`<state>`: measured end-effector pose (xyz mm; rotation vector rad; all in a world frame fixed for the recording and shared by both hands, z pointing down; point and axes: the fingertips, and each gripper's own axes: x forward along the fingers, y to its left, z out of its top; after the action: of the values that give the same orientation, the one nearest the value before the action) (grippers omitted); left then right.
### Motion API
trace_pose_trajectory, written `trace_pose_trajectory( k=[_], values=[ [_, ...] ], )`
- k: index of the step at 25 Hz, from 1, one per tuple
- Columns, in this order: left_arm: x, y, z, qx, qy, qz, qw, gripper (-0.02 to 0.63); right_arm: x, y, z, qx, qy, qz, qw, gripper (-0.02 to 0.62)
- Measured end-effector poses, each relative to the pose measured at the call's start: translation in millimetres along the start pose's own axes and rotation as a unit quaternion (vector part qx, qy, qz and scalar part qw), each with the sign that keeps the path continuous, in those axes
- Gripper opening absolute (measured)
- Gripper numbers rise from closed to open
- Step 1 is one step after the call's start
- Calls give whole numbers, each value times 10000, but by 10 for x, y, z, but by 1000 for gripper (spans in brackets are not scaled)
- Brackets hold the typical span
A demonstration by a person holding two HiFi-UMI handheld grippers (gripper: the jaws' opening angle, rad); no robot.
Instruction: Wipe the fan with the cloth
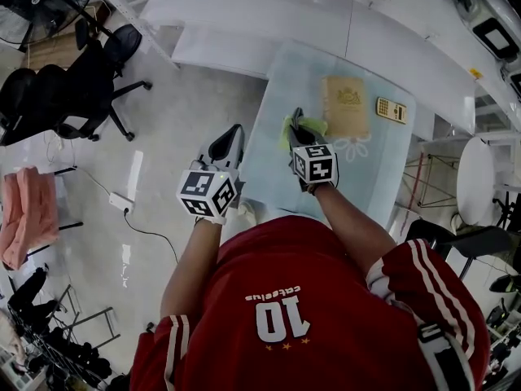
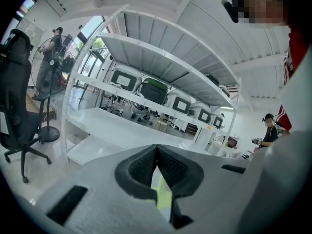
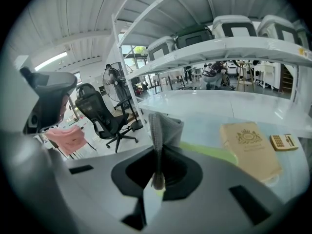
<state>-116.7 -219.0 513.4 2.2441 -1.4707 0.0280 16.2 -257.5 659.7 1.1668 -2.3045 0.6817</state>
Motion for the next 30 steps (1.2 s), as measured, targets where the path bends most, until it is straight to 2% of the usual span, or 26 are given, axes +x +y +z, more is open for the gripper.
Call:
trace_pose_trajectory(
  k=[15, 30],
  values=[
    [-154, 140, -32, -109, -31, 135, 9998, 3, 83, 250, -8, -212, 57, 160, 9996, 20],
    [3, -218, -44, 114, 136, -446, 9988, 3, -237, 125, -176, -67, -37, -186, 9998, 20]
  ],
)
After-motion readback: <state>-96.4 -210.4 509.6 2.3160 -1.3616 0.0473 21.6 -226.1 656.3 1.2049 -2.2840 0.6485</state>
